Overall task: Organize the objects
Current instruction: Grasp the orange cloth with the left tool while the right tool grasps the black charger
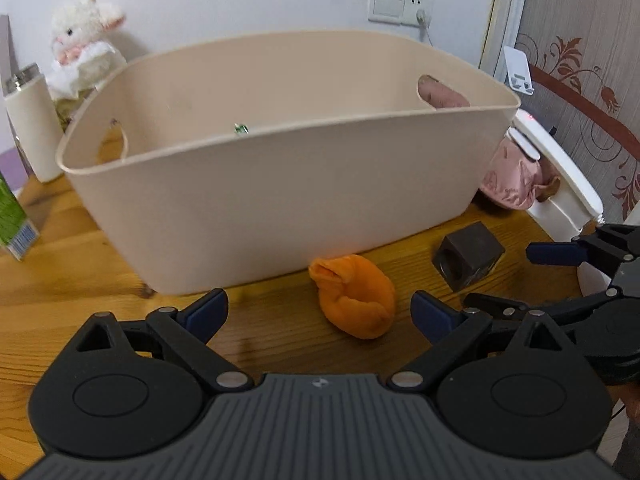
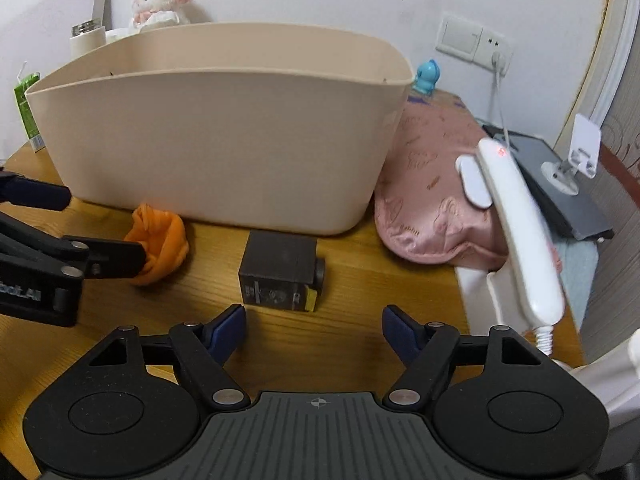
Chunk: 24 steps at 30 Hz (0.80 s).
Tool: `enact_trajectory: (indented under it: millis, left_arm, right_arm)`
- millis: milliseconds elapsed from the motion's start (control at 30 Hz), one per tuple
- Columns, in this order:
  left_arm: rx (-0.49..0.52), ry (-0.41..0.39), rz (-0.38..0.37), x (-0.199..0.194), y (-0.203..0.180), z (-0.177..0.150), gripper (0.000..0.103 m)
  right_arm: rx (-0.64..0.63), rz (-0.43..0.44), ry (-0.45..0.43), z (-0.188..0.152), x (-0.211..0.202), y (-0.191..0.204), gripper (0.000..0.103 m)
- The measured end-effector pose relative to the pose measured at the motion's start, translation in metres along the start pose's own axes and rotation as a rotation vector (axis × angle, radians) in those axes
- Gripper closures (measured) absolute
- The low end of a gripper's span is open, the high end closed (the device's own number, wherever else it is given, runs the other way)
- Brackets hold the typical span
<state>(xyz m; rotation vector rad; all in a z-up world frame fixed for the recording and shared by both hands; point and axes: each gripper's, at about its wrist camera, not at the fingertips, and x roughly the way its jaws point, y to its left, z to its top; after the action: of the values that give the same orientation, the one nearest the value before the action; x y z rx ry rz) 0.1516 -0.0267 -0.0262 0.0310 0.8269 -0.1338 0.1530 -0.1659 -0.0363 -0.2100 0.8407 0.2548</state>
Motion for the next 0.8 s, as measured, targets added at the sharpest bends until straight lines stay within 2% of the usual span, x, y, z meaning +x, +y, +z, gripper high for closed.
enact_trajectory:
  millis: [233, 367, 500, 667, 767, 800]
  left_arm:
    - [-0.063, 0.046, -0.037, 0.023, 0.001, 0.002, 0.005]
    - [-0.080, 0.053, 0.009, 0.030, 0.004, 0.003, 0.005]
    - [-0.078, 0.057, 0.021, 0.033, 0.004, 0.005, 0.004]
    - [-0.103, 0.018, 0.042, 0.033, 0.004, 0.002, 0.007]
    - [-0.086, 0.009, 0.074, 0.030, 0.002, 0.001, 0.021]
    - [-0.082, 0.008, 0.080, 0.028, 0.002, 0.000, 0.026]
  right_arm:
    - [0.023, 0.042, -0.025, -0.001, 0.006, -0.001, 0.026]
    - [0.031, 0.069, -0.037, 0.000, 0.011, -0.001, 0.026]
    - [0.020, 0.078, -0.057, 0.001, 0.014, 0.002, 0.025]
    - [0.024, 0.084, -0.077, 0.004, 0.019, 0.000, 0.025]
    - [0.008, 0.103, -0.086, 0.004, 0.018, 0.002, 0.037]
    - [-0.003, 0.117, -0.088, 0.004, 0.016, 0.003, 0.048]
